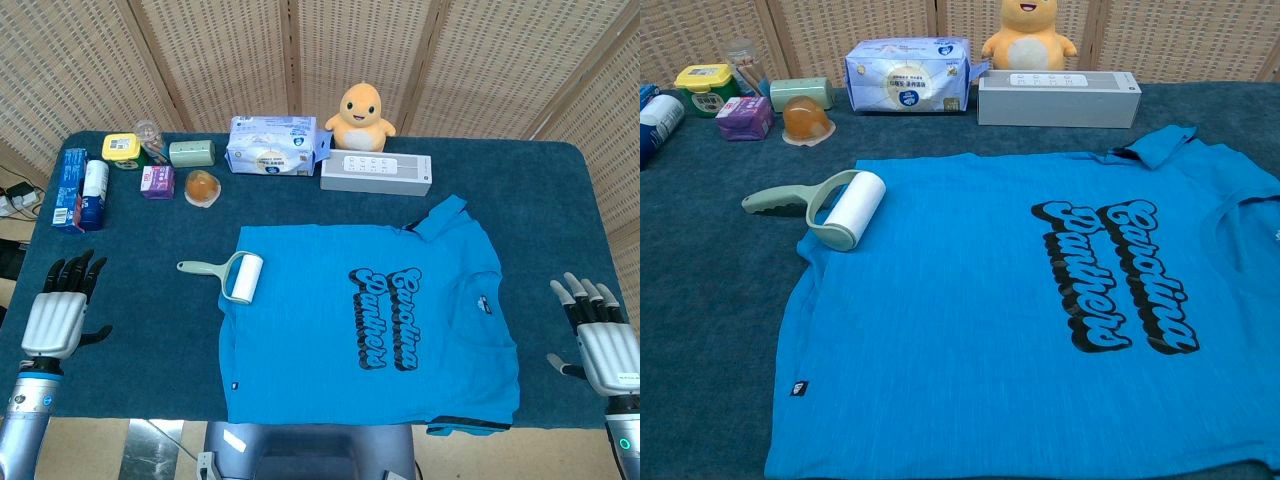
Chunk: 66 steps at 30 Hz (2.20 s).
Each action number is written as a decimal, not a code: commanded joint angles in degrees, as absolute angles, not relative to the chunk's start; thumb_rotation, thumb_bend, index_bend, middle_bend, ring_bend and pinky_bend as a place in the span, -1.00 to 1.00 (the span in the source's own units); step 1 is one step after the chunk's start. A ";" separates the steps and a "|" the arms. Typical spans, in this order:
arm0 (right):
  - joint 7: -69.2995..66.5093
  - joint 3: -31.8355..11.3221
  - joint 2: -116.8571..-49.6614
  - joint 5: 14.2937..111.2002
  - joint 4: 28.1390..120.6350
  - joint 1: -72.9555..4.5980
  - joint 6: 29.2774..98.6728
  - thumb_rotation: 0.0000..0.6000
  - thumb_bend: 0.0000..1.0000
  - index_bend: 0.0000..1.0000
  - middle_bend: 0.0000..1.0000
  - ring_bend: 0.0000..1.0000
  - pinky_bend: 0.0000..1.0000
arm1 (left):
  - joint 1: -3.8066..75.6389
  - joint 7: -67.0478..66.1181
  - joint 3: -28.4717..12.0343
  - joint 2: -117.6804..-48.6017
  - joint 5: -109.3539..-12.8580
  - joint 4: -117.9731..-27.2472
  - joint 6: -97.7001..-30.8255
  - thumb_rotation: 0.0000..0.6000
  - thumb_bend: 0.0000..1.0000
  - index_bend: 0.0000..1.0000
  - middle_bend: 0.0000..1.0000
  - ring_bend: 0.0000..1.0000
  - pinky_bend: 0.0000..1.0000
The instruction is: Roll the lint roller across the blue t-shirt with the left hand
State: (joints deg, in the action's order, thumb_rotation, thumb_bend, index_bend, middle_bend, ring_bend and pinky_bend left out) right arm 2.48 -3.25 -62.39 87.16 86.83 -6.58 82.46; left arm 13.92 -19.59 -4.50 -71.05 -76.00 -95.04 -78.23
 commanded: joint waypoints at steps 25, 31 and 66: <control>0.29 -4.54 -61.59 84.82 87.70 -6.11 83.09 1.00 -1.00 -0.93 -1.00 -1.00 -1.00 | 37.02 6.33 -8.27 -78.71 -80.10 -69.83 -45.27 1.00 -0.83 -1.00 -1.00 -1.00 -0.98; -0.38 -4.75 -61.67 84.12 87.16 -6.17 82.65 1.00 -1.00 -0.93 -1.00 -1.00 -1.00 | 40.27 10.71 -7.53 -83.15 -82.17 -63.94 -43.42 1.00 -0.81 -1.00 -1.00 -1.00 -0.98; -3.09 -5.63 -60.99 83.40 87.25 -5.63 83.70 1.00 -1.00 -0.93 -1.00 -1.00 -1.00 | 43.25 -1.48 -5.91 -91.75 -77.82 -60.52 -45.62 1.00 -0.61 -0.11 0.28 -0.21 -0.33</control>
State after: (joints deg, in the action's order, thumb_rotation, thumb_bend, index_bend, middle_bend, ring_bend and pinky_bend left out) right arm -3.09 -5.64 -60.99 83.40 87.25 -5.63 83.70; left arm 43.27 -1.42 -5.97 -91.51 -77.62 -60.78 -45.40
